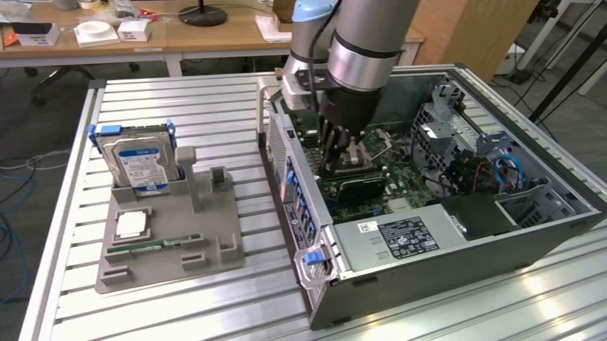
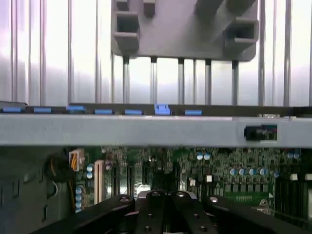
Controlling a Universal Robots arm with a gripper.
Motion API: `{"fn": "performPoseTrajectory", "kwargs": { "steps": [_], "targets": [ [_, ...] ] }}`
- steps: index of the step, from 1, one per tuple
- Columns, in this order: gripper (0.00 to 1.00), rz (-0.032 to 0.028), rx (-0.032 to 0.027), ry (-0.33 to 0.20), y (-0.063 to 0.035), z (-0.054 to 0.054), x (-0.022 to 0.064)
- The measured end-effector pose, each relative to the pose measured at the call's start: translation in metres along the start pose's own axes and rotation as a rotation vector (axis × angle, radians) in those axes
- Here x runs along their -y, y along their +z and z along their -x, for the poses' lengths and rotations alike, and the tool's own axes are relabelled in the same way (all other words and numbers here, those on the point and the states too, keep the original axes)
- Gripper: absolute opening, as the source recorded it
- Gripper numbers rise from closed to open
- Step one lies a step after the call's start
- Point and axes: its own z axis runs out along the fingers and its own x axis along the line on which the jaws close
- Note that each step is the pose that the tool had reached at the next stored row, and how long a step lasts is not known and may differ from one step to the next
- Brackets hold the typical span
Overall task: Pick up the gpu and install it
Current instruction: 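Press down on the gpu until it lock into place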
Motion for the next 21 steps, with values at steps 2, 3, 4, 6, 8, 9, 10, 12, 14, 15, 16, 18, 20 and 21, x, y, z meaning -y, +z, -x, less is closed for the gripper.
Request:
{"fn": "performPoseTrajectory", "kwargs": {
  "steps": [2, 3, 4, 6, 8, 9, 10, 12, 14, 15, 16, 18, 20, 21],
  "targets": [
    [0.11, 0.0000, -0.0001, 0.000, -0.0012, 0.000, -0.0073],
    [0.11, 0.0000, 0.0000, 0.000, -0.0011, 0.000, -0.0107],
    [0.11, 0.0000, 0.0001, 0.000, -0.0010, 0.000, -0.0136],
    [0.11, -0.0003, 0.0007, 0.000, -0.0007, 0.000, -0.0188],
    [0.11, -0.0007, 0.0011, 0.000, -0.0005, 0.000, -0.0213],
    [0.11, -0.0003, 0.0013, 0.000, -0.0005, 0.000, -0.0218],
    [0.11, -0.0004, 0.0013, 0.000, -0.0005, 0.000, -0.0218],
    [0.11, -0.0004, 0.0012, 0.000, -0.0006, 0.000, -0.0213],
    [0.11, 0.0004, 0.0010, 0.000, -0.0016, 0.000, -0.0213],
    [0.11, 0.0013, 0.0011, 0.000, -0.0027, 0.000, -0.0212],
    [0.11, 0.0025, 0.0010, 0.000, -0.0042, 0.000, -0.0213],
    [0.11, 0.0042, 0.0013, 0.000, -0.0102, 0.000, -0.0217],
    [0.11, 0.0042, 0.0013, 0.000, -0.0103, 0.000, -0.0228],
    [0.11, 0.0040, 0.0011, 0.000, -0.0104, 0.000, -0.0245]
  ]
}}
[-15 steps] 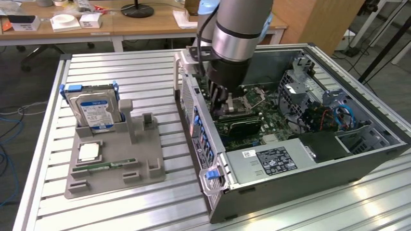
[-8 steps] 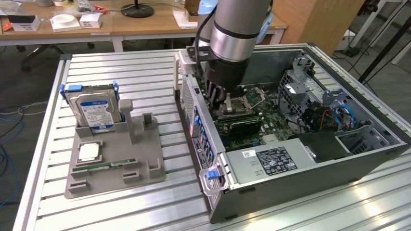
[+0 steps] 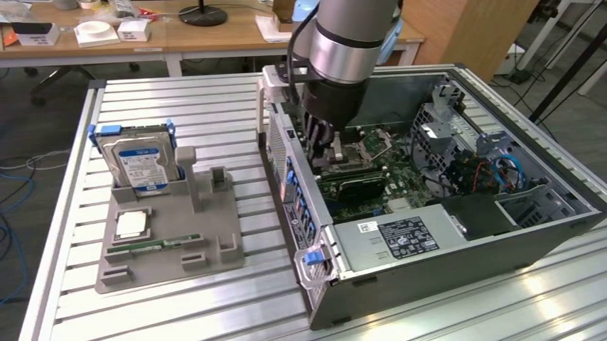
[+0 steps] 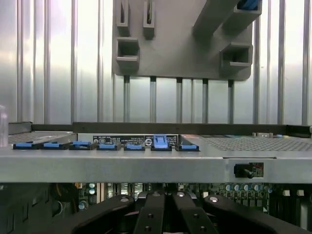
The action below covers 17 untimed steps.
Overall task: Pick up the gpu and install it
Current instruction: 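Press down on the gpu until it lock into place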
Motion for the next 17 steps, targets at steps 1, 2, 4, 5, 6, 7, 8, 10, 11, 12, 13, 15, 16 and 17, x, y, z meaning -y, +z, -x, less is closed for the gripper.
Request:
{"fn": "performPoseTrajectory", "kwargs": {
  "steps": [1, 2, 4, 5, 6, 7, 8, 10, 11, 12, 13, 15, 16, 17],
  "targets": [
    [0.11, -0.0007, 0.0000, 0.000, 0.0001, 0.000, -0.0002],
    [0.11, -0.0067, 0.0004, 0.000, 0.0020, 0.000, -0.0004],
    [0.11, -0.0123, 0.0000, 0.000, 0.0041, 0.000, -0.0009],
    [0.11, -0.0143, 0.0000, 0.000, 0.0048, 0.000, -0.0013],
    [0.11, -0.0153, -0.0001, 0.000, 0.0052, 0.000, -0.0014],
    [0.11, -0.0167, 0.0000, 0.000, 0.0056, 0.000, -0.0017],
    [0.11, -0.0178, -0.0001, 0.000, 0.0057, 0.000, -0.0019],
    [0.11, -0.0205, 0.0005, -0.001, 0.0067, 0.000, -0.0019],
    [0.11, -0.0228, 0.0004, -0.001, 0.0077, 0.000, -0.0019],
    [0.11, -0.0264, 0.0007, -0.001, 0.0089, 0.000, -0.0019],
    [0.11, -0.0300, 0.0005, -0.001, 0.0099, 0.000, -0.0020],
    [0.11, -0.0327, 0.0005, -0.001, 0.0108, 0.000, -0.0019],
    [0.11, -0.0326, 0.0003, -0.001, 0.0109, 0.000, -0.0019],
    [0.11, -0.0326, 0.0004, -0.001, 0.0110, 0.000, -0.0015]
  ]
}}
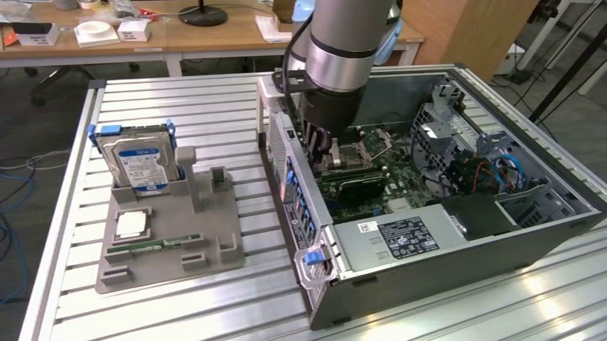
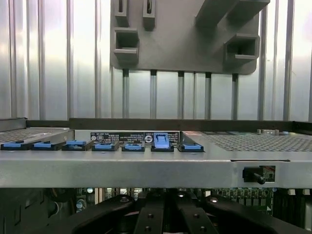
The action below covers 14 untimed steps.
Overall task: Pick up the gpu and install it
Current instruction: 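Press down on the gpu until it lock into place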
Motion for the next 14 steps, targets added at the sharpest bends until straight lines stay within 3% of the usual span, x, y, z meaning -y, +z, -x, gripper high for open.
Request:
{"fn": "performPoseTrajectory", "kwargs": {
  "steps": [3, 6, 14],
  "targets": [
    [0.11, -0.0001, 0.0000, 0.000, -0.0001, 0.000, 0.0064],
    [0.11, 0.0007, 0.0001, 0.000, -0.0003, 0.000, 0.0194],
    [0.11, 0.0010, 0.0001, 0.000, -0.0003, 0.000, 0.0208]
  ]
}}
